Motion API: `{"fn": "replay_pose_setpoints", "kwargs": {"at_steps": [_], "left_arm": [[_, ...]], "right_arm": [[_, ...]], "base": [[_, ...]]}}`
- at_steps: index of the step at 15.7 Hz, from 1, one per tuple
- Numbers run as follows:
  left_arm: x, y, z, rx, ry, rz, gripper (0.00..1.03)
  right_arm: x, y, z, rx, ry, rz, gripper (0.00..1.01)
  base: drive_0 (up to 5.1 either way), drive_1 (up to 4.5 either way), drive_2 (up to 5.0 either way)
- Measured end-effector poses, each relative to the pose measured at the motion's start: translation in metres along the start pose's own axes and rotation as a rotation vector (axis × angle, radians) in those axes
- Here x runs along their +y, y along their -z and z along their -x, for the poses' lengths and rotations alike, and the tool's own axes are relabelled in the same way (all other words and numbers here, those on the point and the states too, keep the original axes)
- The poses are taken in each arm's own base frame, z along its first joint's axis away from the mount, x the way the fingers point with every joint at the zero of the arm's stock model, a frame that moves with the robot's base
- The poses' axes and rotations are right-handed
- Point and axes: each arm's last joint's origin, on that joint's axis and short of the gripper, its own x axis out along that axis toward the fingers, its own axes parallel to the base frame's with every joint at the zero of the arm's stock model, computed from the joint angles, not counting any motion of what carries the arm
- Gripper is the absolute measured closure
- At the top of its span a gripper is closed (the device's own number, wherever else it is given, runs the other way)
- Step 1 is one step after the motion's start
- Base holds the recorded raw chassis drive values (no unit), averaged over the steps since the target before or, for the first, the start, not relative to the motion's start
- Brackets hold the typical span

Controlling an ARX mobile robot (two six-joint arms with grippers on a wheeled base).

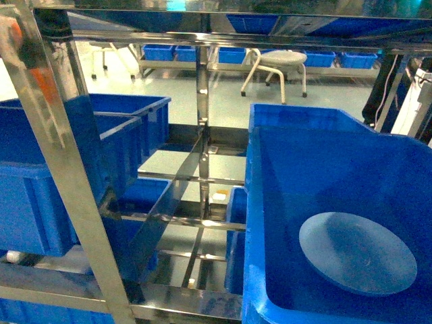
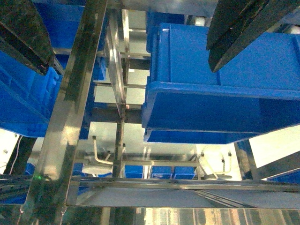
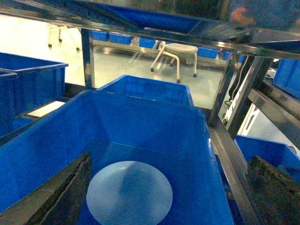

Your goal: Place blue tray on left shelf second layer neatly

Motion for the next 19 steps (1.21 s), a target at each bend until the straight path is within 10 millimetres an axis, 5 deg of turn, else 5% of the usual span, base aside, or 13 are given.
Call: {"fn": "replay_pose_setpoints", "kwargs": {"at_steps": [10,16,19], "left_arm": [[0.000,0.000,0.000,0.000,0.000,0.000,0.05],[0.000,0.000,0.000,0.000,0.000,0.000,0.05],[0.000,0.000,0.000,-0.001,0.000,0.000,0.05]], "right_arm": [[0.017,-0.011,0.058,-0.023,0.004,-0.040,0.05],[0.011,-0.011,0.059,-0.042,0.035,-0.076,0.36],[0.002,-0.004,0.059,-0.049,0.049,-0.080,0.73]], "base": [[0.0,0.00,0.0],[0.0,0.00,0.0],[0.0,0.00,0.0]]}}
